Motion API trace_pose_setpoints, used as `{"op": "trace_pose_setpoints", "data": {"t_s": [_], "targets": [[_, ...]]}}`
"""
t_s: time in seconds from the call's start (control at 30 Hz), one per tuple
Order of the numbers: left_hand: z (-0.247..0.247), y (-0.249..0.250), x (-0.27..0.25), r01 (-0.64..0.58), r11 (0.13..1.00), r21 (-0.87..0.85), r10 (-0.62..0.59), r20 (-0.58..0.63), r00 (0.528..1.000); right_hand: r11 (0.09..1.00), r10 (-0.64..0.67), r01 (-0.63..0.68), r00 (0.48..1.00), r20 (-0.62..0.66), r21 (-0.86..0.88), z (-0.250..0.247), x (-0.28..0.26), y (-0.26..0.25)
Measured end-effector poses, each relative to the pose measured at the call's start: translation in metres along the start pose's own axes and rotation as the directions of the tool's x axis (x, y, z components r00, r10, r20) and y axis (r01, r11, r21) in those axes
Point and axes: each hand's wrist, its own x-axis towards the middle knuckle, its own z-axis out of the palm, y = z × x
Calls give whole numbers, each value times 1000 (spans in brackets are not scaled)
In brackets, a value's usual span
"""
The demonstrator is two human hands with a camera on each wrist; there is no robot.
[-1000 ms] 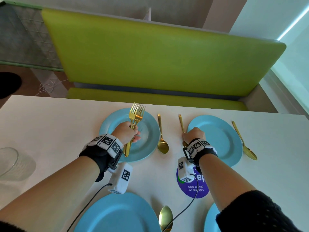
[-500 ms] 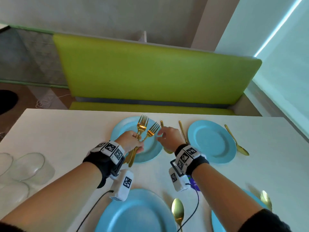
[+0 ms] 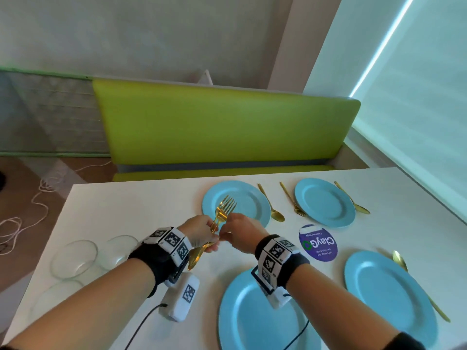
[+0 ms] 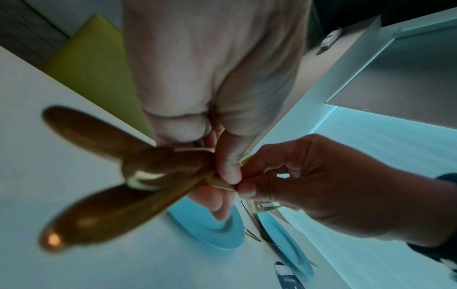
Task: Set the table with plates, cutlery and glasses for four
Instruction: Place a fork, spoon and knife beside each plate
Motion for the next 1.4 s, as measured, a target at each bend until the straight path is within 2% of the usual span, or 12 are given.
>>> {"op": "trace_pose_setpoints", "data": {"t_s": [0.07,0.1,0.2,0.3,0.43,0.57,0.67,0.77,0.93,1.1,1.27,1.4], "targets": [[-7,-7,1,5,1000,2,-5,-62,998,1000,7,-7,1000,13,-5,1,5,-7],[-12,-11,3,6,1000,24,-2,-139,990,1000,13,-13,1000,18,-2,2,7,-9],[-33,-18,7,43,993,107,1,-384,924,998,67,-66,996,54,-14,7,14,-10],[-54,-21,6,78,989,126,-8,-482,876,987,155,-152,985,80,-51,17,21,-7],[-72,-20,6,33,998,-55,-56,-478,876,951,300,-306,948,108,49,27,38,-6],[-82,-20,10,-9,984,-175,-69,-434,898,857,443,-469,882,159,214,37,73,-11],[-85,-21,14,-14,975,-220,-82,-422,903,825,463,-504,862,204,256,45,94,-18],[-88,-24,18,-8,975,-223,-88,-417,905,851,470,-501,860,196,157,53,106,-29],[-96,-26,24,7,975,-221,-98,-404,909,811,517,-543,839,167,218,64,124,-36],[-103,-27,31,18,966,-258,-123,-396,910,709,578,-603,794,188,365,64,135,-34],[-109,-27,38,25,959,-281,-136,-384,913,766,580,-594,804,132,247,64,148,-37],[-111,-25,42,20,958,-287,-132,-377,917,696,642,-643,757,123,320,61,157,-34]]}}
